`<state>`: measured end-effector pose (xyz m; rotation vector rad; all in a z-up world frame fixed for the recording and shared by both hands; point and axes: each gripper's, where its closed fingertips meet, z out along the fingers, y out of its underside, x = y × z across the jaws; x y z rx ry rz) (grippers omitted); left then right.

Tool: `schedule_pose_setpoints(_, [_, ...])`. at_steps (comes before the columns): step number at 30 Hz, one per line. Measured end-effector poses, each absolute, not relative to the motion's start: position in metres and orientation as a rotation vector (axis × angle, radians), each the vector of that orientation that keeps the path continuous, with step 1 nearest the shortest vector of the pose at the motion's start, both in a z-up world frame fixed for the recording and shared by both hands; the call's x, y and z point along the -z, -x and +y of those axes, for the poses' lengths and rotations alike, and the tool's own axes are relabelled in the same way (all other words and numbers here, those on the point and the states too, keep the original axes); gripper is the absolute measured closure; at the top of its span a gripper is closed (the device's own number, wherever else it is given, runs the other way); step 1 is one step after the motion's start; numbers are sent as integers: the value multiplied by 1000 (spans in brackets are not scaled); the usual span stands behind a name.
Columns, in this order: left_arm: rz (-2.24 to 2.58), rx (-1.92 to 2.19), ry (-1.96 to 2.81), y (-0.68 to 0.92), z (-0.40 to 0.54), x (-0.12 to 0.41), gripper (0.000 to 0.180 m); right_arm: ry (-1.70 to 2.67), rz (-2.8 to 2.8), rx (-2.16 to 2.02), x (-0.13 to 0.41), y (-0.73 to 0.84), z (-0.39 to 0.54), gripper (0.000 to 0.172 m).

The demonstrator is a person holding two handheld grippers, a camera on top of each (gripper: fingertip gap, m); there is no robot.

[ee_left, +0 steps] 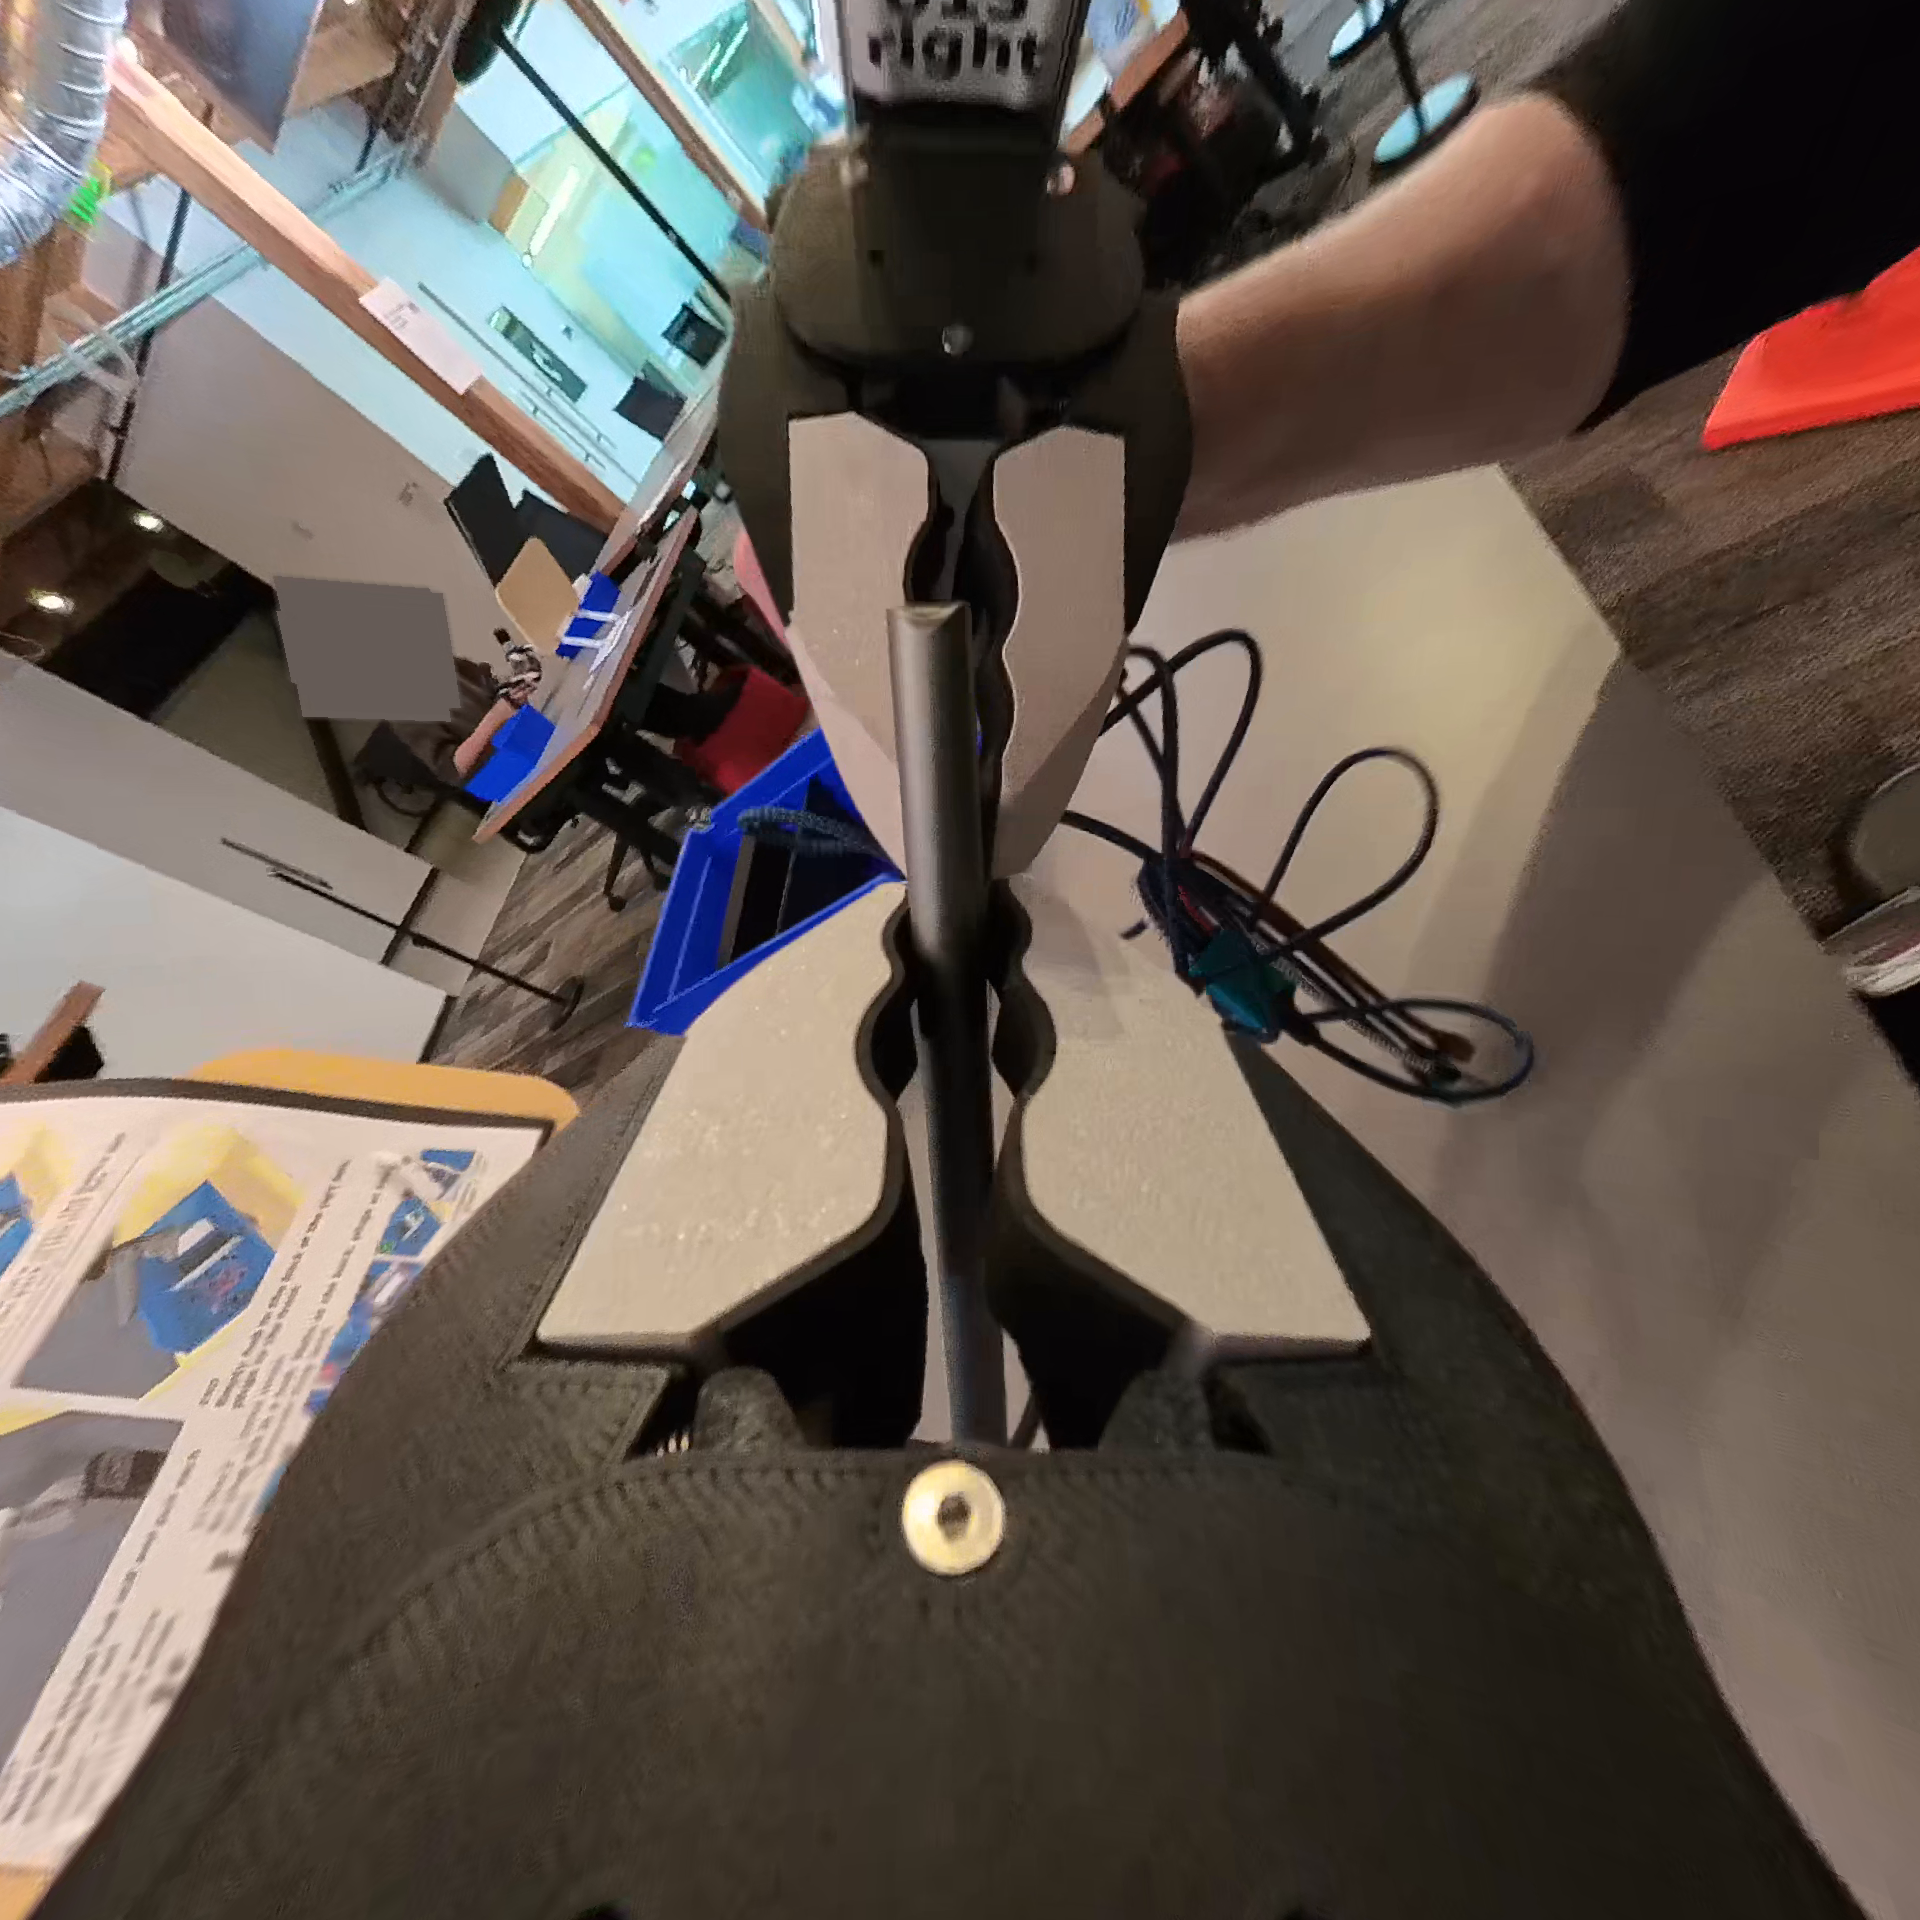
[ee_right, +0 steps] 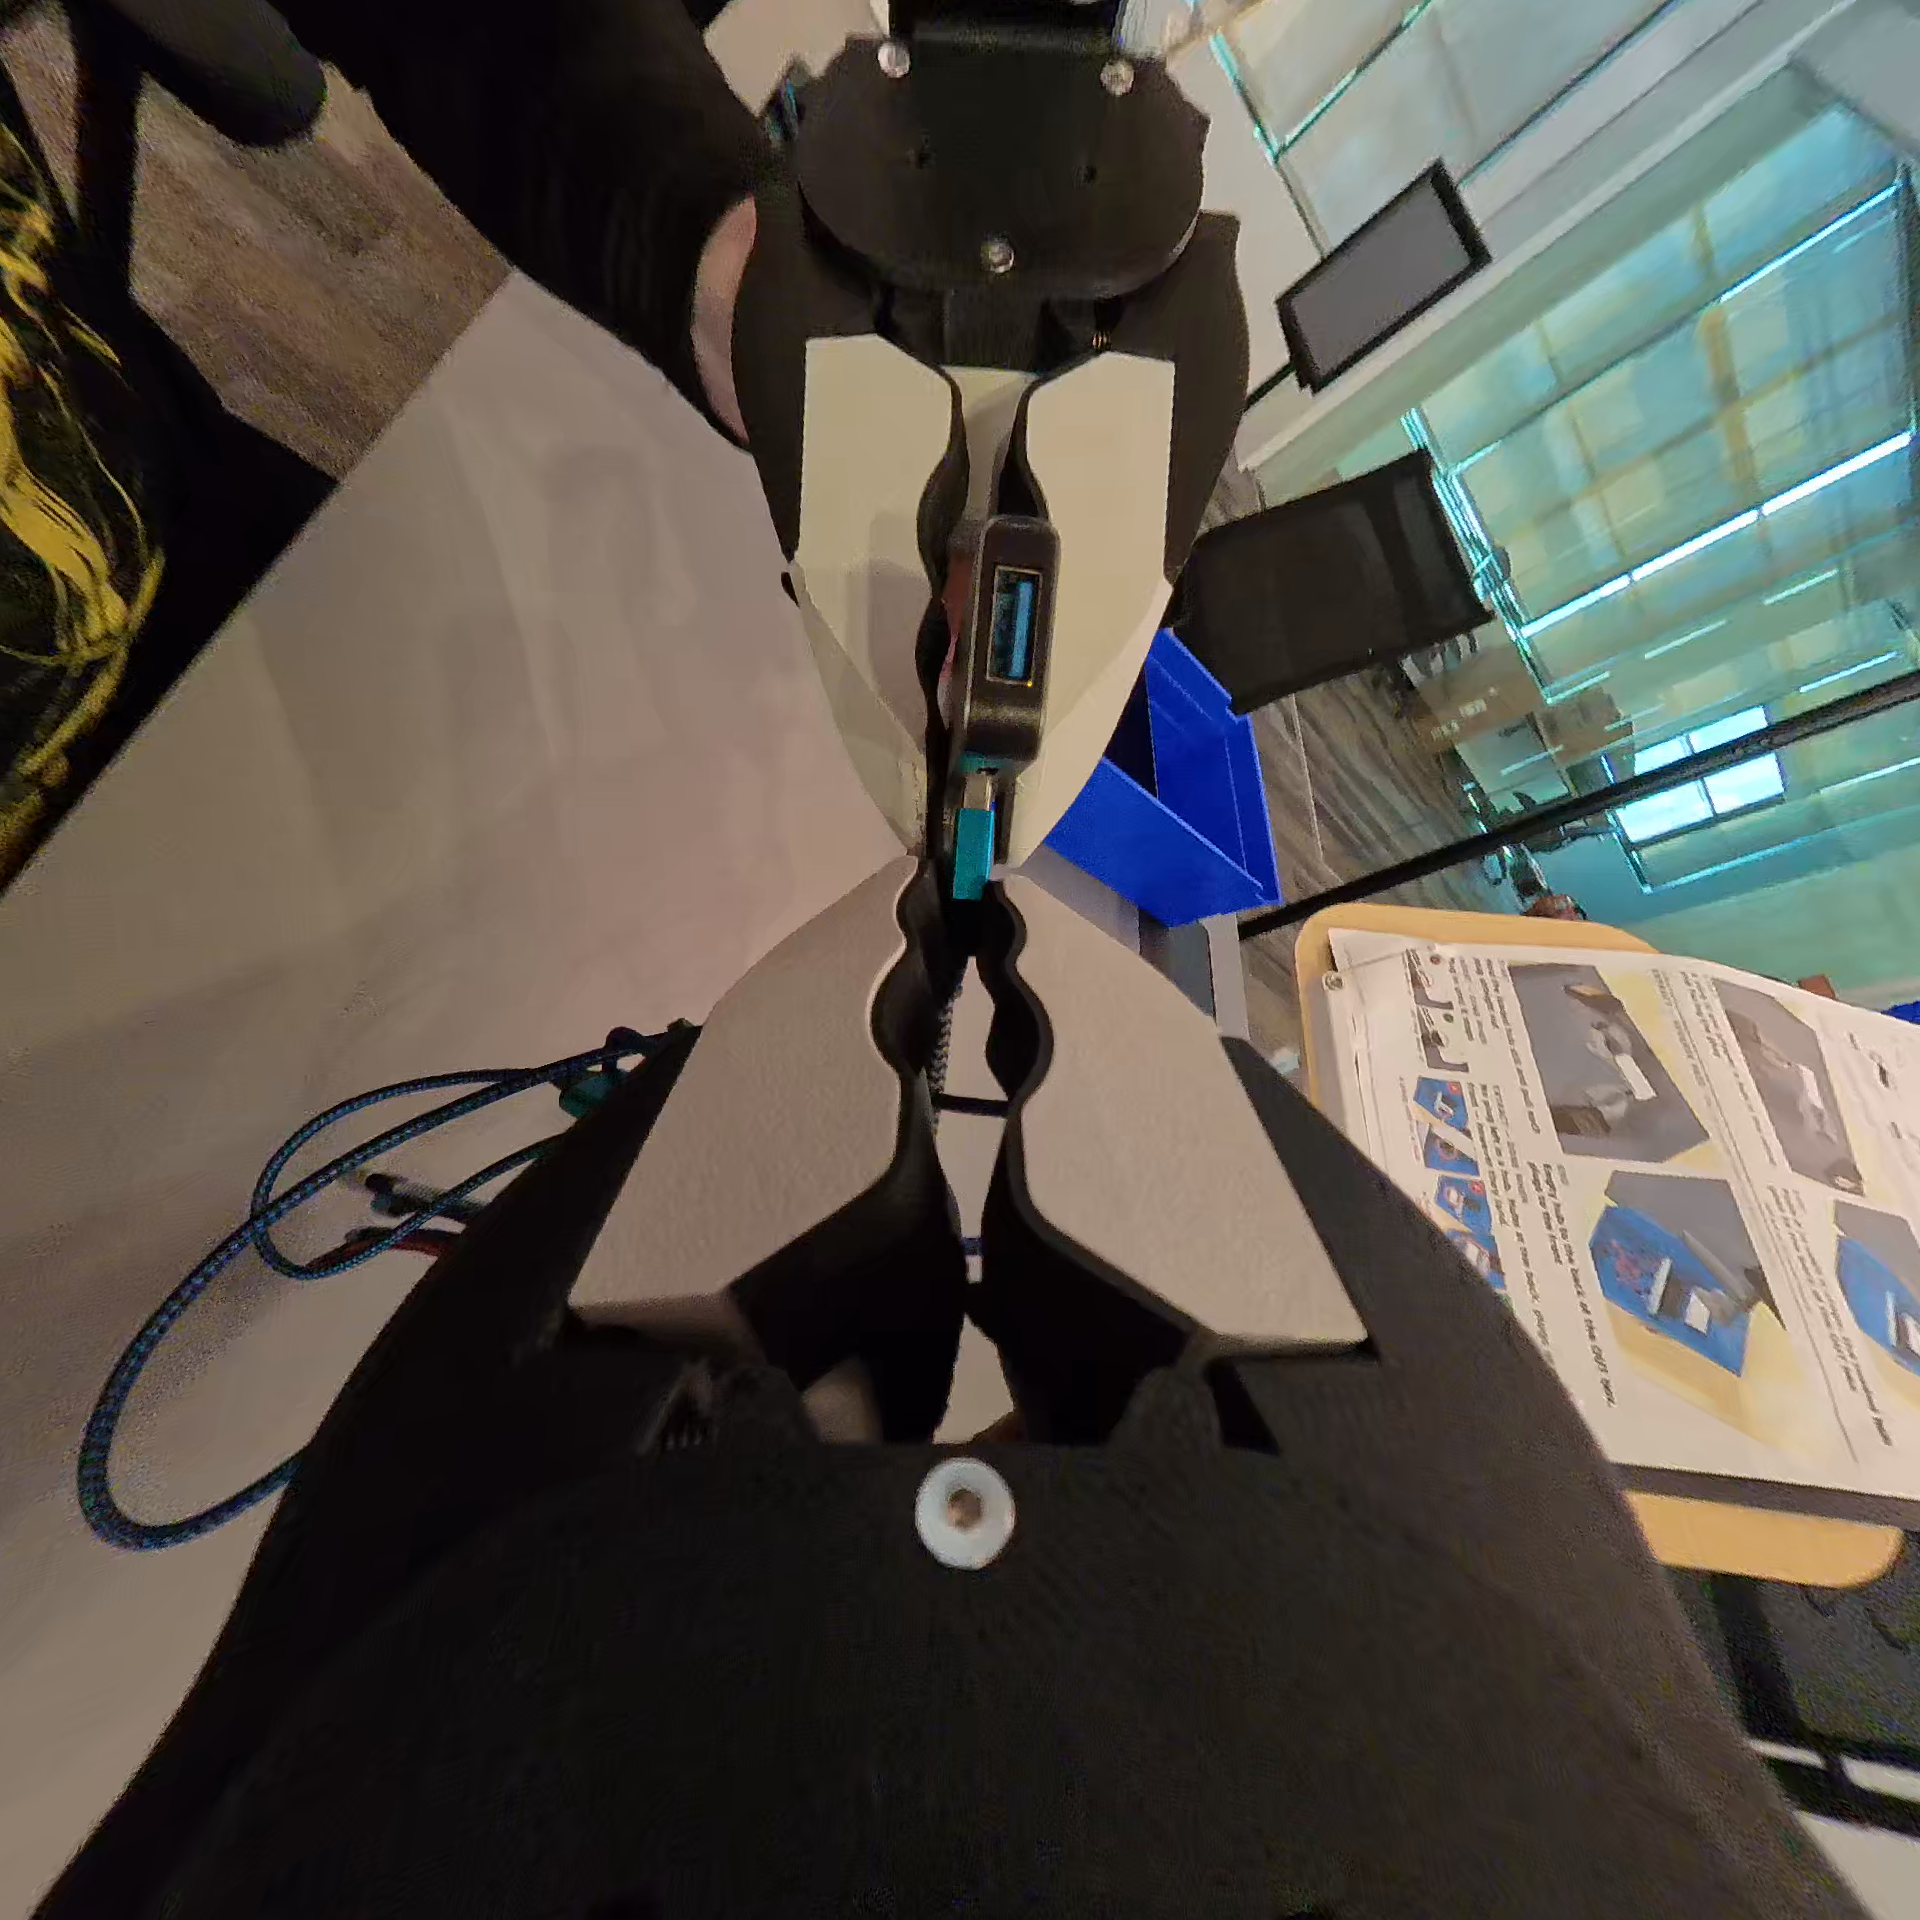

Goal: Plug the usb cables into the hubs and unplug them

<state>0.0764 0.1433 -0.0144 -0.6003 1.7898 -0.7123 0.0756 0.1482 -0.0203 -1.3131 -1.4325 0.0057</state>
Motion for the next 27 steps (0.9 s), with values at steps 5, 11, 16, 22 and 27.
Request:
schedule_pose_setpoints(5, [1774,837,637,-77,133,3,169,1282,-1379,-133,10,-75,138,165])
schedule_pose_setpoints(11, [1719,1018,696,-81,135,-5,169,1258,-1268,-256,3,-76,140,165])
schedule_pose_setpoints(16, [1475,1300,778,-60,164,-53,169,1311,-1150,-315,6,-100,148,164])
schedule_pose_setpoints(22, [1631,1025,782,-78,168,-12,169,1350,-1106,-329,-4,-118,157,164])
schedule_pose_setpoints(27, [1537,984,898,-63,221,-23,169,1394,-1048,-267,-38,-164,164,165])
